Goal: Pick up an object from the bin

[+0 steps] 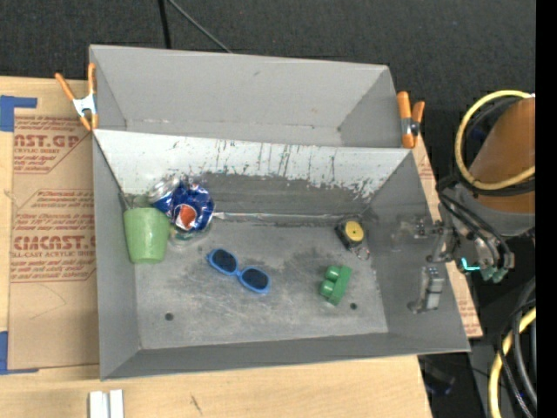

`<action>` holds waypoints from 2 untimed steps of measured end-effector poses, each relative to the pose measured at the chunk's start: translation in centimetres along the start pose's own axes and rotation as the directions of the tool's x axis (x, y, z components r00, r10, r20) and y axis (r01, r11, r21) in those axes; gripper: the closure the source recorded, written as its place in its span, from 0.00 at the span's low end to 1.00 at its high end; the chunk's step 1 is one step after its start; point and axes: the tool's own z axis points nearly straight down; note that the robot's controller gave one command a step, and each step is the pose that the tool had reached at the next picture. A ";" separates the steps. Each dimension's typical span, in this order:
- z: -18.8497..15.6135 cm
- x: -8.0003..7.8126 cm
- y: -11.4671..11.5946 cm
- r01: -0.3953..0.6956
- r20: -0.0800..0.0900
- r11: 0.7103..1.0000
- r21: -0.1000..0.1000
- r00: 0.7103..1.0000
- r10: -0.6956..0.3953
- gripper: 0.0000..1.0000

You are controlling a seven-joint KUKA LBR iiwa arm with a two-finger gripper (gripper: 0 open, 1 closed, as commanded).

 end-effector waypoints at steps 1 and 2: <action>12.0 -3.7 2.0 0.029 0.000 1.000 -0.001 1.000 -0.029 0.00; 15.3 -7.5 5.8 -0.117 0.006 0.993 -0.001 0.993 0.117 0.00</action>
Offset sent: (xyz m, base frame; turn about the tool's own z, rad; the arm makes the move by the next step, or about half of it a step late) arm 0.0378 0.0188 -0.1153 -0.0278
